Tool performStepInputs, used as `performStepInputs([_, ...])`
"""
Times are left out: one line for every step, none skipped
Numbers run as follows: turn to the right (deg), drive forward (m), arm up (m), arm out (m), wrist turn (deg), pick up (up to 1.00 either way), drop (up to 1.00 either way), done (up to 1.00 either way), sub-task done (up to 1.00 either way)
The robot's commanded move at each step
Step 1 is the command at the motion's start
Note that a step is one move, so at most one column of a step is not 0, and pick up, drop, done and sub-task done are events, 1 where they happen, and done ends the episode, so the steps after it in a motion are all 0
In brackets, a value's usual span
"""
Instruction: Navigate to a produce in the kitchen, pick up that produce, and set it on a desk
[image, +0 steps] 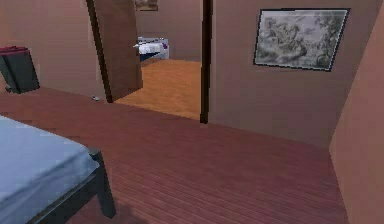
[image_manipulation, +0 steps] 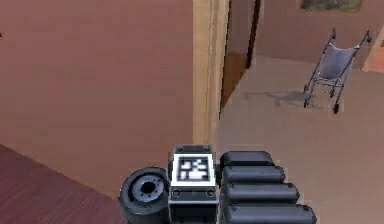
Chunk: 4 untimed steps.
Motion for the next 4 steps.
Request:
performStepInputs([3.0, 0.0, 0.0, 0.0, 0.0, 0.0, 0.0, 0.0, 0.0])
performStepInputs([0.0, 1.0, 0.0, 0.0, 0.0, 0.0, 0.0, 0.0, 0.0])
performStepInputs([-9.0, 0.0, 0.0, 0.0, 0.0, 0.0, 0.0, 0.0, 0.0])
performStepInputs([0.0, 0.1, 0.0, 0.0, 0.0, 0.0, 0.0, 0.0, 0.0])
